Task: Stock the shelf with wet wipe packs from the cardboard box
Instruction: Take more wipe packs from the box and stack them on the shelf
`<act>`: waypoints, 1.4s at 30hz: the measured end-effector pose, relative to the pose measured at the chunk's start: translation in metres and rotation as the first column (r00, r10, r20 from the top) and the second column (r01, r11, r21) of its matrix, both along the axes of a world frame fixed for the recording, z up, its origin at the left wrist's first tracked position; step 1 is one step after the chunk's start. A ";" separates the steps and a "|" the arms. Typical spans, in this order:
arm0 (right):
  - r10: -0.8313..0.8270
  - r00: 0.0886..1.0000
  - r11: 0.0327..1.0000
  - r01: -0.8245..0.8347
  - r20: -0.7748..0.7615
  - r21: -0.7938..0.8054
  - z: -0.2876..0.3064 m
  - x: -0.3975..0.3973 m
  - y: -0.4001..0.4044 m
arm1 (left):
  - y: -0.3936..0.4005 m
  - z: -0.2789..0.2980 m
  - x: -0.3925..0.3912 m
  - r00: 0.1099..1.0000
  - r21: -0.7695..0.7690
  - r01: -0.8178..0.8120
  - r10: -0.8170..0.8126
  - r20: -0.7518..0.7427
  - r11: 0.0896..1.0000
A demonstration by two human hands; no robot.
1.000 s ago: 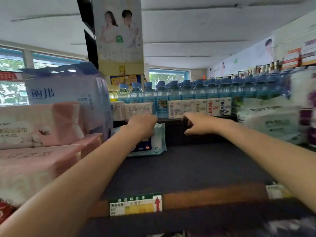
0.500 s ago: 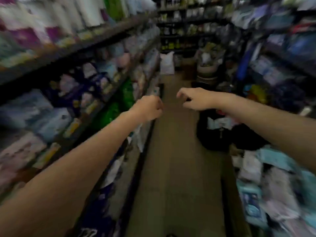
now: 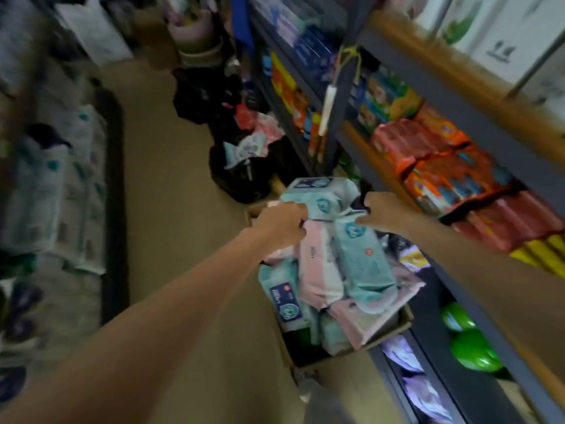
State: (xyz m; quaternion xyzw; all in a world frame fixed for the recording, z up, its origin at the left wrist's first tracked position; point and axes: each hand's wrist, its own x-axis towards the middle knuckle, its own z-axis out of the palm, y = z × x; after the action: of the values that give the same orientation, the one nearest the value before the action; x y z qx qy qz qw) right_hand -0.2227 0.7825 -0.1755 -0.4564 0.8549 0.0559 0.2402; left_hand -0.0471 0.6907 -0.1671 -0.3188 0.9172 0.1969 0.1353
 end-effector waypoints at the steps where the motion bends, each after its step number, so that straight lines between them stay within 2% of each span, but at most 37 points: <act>1: -0.055 0.998 0.997 0.054 0.011 0.060 -0.015 -0.009 0.007 | 0.003 -0.009 -0.013 1.000 0.015 0.013 -0.013 0.005 1.000; 3: -0.143 0.984 0.981 0.127 0.104 0.145 -0.045 -0.011 0.018 | 0.010 -0.023 -0.032 0.997 0.035 0.050 -0.051 0.051 0.998; 5: -0.248 0.940 0.966 0.224 0.234 0.125 -0.072 0.003 0.017 | 0.015 -0.030 -0.043 0.987 0.017 0.099 -0.100 0.122 0.995; 6: -0.307 0.920 0.951 0.288 0.245 0.112 -0.083 0.012 0.010 | 0.016 -0.031 -0.045 0.983 -0.006 0.118 -0.116 0.143 0.993; 8: -0.383 0.909 0.924 0.374 0.166 0.085 -0.093 0.025 -0.002 | 0.013 -0.032 -0.046 0.980 -0.045 0.128 -0.119 0.162 0.991; 11: -0.364 0.926 0.931 0.362 0.096 0.033 -0.092 0.020 -0.003 | 0.001 -0.030 -0.041 0.986 -0.052 0.072 -0.063 0.157 0.996; 13: -0.324 0.935 0.946 0.323 0.143 0.034 -0.076 0.005 0.002 | -0.005 -0.020 -0.034 0.997 0.055 -0.055 0.052 0.050 0.997; 15: -0.258 0.922 0.966 0.253 0.288 0.055 -0.046 -0.008 -0.001 | -0.013 -0.006 -0.026 0.980 0.225 -0.171 0.190 -0.065 0.959; 16: -0.228 0.881 0.971 0.235 0.415 0.033 -0.025 -0.009 -0.007 | -0.017 0.004 -0.020 0.966 0.308 -0.210 0.245 -0.079 0.928; 18: -0.115 0.743 0.974 0.213 0.660 -0.070 0.021 0.000 -0.026 | -0.028 0.030 -0.004 0.932 0.475 -0.283 0.355 -0.066 0.833; 19: -0.038 0.696 0.976 0.181 0.718 -0.124 0.045 0.009 -0.038 | -0.035 0.046 0.008 0.884 0.549 -0.342 0.460 -0.087 0.763; 20: 0.038 0.671 0.969 0.157 0.741 -0.191 0.069 0.022 -0.052 | -0.043 0.066 0.022 0.799 0.598 -0.404 0.585 -0.138 0.692; 22: 0.161 0.621 0.933 0.159 0.767 -0.324 0.120 0.057 -0.078 | -0.064 0.111 0.063 0.531 0.622 -0.512 0.788 -0.313 0.592; 23: 0.225 0.579 0.909 0.165 0.783 -0.383 0.144 0.077 -0.091 | -0.071 0.136 0.089 0.402 0.638 -0.536 0.831 -0.384 0.554; 24: 0.292 0.534 0.883 0.168 0.793 -0.438 0.169 0.099 -0.101 | -0.074 0.160 0.118 0.316 0.679 -0.519 0.855 -0.412 0.519; 25: 0.358 0.490 0.856 0.169 0.795 -0.489 0.192 0.123 -0.109 | -0.073 0.181 0.147 0.283 0.731 -0.463 0.865 -0.414 0.501; 28: 0.539 0.353 0.775 0.145 0.764 -0.615 0.255 0.210 -0.133 | -0.048 0.234 0.237 0.298 0.802 -0.282 0.843 -0.449 0.527; 30: 0.635 0.229 0.738 0.100 0.738 -0.667 0.291 0.280 -0.138 | -0.029 0.260 0.300 0.225 0.785 -0.253 0.823 -0.521 0.566; 33: 0.704 0.065 0.709 -0.025 0.707 -0.704 0.329 0.386 -0.134 | 0.002 0.303 0.396 0.015 0.680 -0.399 0.746 -0.666 0.615; 35: 0.732 -0.027 0.674 -0.120 0.681 -0.729 0.349 0.450 -0.128 | 0.029 0.336 0.461 -0.072 0.584 -0.559 0.668 -0.741 0.588; 37: 0.830 -0.029 0.549 -0.142 0.558 -0.824 0.365 0.505 -0.121 | 0.059 0.364 0.521 -0.089 0.482 -0.682 0.592 -0.801 0.550; 39: 0.946 0.047 0.324 -0.109 0.321 -0.940 0.375 0.554 -0.114 | 0.091 0.386 0.576 -0.083 0.405 -0.767 0.548 -0.832 0.498; 40: 0.985 0.117 0.142 -0.134 0.126 -0.981 0.379 0.577 -0.110 | 0.107 0.396 0.602 -0.075 0.372 -0.803 0.540 -0.838 0.465; 41: 0.972 0.184 -0.102 -0.223 -0.145 -0.970 0.382 0.601 -0.105 | 0.124 0.406 0.625 -0.065 0.347 -0.834 0.549 -0.833 0.428; 42: 0.880 0.211 -0.345 -0.335 -0.426 -0.877 0.386 0.624 -0.101 | 0.141 0.416 0.645 -0.052 0.324 -0.864 0.571 -0.820 0.385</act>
State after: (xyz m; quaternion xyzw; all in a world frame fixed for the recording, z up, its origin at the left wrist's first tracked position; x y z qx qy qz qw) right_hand 0.4016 0.6818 0.2109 -0.8876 0.1558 -0.4324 0.0308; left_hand 0.5981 0.8313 0.2491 -0.6274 0.5420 0.2240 -0.5123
